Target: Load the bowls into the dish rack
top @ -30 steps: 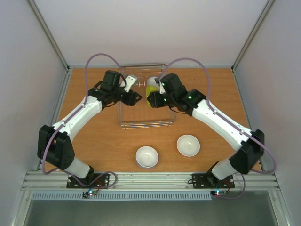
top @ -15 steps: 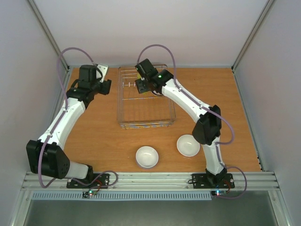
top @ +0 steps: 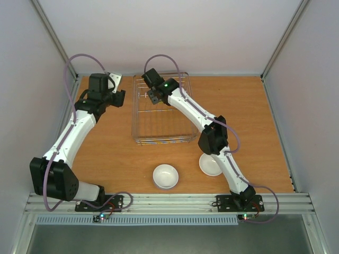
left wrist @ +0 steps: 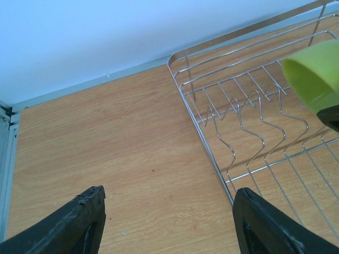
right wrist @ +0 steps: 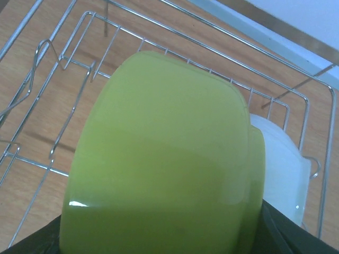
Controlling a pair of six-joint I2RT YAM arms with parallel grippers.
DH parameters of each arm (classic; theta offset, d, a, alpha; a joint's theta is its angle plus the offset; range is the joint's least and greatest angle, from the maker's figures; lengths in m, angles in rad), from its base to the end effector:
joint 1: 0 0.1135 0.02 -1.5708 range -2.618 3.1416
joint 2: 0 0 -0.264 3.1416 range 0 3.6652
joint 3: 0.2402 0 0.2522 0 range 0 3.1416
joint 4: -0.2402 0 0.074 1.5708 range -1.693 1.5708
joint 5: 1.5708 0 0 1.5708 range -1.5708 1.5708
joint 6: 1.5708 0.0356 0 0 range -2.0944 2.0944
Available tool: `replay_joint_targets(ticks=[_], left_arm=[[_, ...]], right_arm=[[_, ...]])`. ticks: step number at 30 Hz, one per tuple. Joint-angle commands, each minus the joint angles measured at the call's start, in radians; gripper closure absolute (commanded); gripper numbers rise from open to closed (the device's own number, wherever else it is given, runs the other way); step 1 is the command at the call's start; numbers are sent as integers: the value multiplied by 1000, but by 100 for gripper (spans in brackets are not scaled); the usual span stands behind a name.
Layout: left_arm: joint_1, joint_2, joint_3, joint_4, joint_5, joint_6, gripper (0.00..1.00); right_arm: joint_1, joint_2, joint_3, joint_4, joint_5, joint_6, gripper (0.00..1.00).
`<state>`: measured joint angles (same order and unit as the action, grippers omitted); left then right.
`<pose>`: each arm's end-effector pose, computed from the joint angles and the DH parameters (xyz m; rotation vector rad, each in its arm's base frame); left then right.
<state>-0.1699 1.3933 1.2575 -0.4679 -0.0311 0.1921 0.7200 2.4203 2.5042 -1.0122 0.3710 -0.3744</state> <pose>0.3101 -0.0521 0.3374 0.3740 2.1421 0.0465 0.4006 0.3342 0.2823 -1.1358 2.1561 -0.3105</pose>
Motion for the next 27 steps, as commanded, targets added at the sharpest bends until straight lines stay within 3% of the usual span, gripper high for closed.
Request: replay_joint_targets(ticks=[1, 21, 27], left_arm=[[5, -4, -15, 36, 19, 4, 33], [4, 22, -29, 37, 74, 0, 33], [4, 21, -32, 40, 72, 1, 33]], right_arm=[[15, 40, 68, -14, 87, -55, 99], [43, 211, 166, 13, 76, -118, 95], [63, 221, 160, 40, 270, -108, 99]])
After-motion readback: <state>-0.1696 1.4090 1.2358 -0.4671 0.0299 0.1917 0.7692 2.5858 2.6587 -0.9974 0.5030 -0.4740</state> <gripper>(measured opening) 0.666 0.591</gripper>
